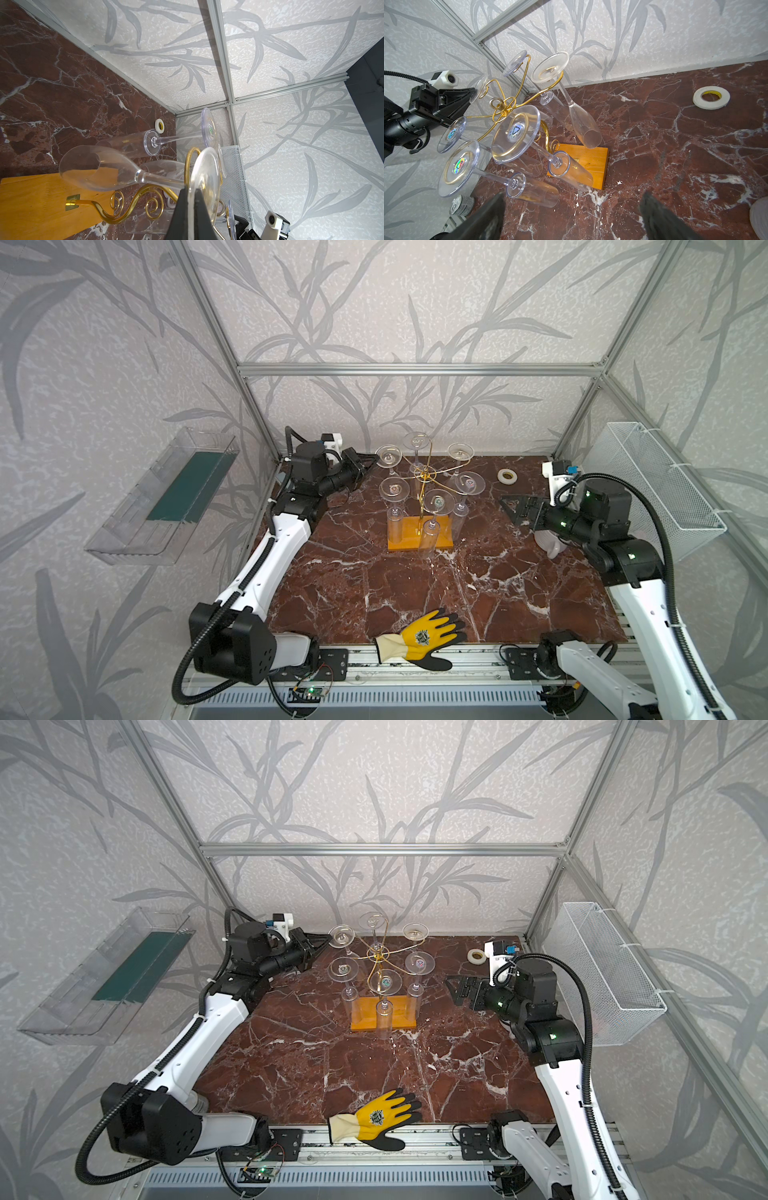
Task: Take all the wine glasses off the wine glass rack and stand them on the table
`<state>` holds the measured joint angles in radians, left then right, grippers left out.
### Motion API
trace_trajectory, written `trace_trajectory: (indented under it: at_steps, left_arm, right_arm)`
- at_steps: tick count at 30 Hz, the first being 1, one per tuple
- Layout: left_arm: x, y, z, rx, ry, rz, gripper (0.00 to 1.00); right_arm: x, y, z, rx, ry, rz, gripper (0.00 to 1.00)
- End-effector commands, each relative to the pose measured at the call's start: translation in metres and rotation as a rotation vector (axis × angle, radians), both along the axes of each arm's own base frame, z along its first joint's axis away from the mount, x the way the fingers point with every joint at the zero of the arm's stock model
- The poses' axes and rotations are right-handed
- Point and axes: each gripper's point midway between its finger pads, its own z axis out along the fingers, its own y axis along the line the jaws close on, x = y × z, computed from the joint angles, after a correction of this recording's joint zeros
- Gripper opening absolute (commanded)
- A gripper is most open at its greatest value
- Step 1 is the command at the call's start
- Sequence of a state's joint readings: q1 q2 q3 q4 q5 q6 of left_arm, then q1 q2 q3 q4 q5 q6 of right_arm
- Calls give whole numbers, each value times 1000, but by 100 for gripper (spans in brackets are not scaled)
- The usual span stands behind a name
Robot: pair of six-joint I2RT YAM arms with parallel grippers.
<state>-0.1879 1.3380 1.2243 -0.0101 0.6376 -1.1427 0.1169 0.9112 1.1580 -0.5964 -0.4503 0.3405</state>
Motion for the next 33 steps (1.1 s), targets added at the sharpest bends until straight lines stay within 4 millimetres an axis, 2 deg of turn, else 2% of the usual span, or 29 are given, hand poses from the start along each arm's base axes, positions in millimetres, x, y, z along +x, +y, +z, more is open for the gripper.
trace_trajectory:
  at_steps: [1, 6, 14, 22, 33]
  left_arm:
    - [-2, -2, 3, -5, 20, -5, 0]
    - [-7, 1, 20, -18, 5, 14, 0]
    - [-10, 7, 47, -2, -43, 41, 0]
    - [2, 8, 49, 5, -48, 63, 0]
    - [14, -6, 52, 55, -54, 18, 0]
  right_arm:
    - [1, 0, -3, 5, 16, -8, 99]
    - [2, 0, -2, 12, 19, -13, 99]
    - [3, 1, 12, 20, -5, -6, 99]
    - [-1, 3, 19, 29, -19, 8, 99]
    - [-6, 2, 20, 32, -22, 4, 99]
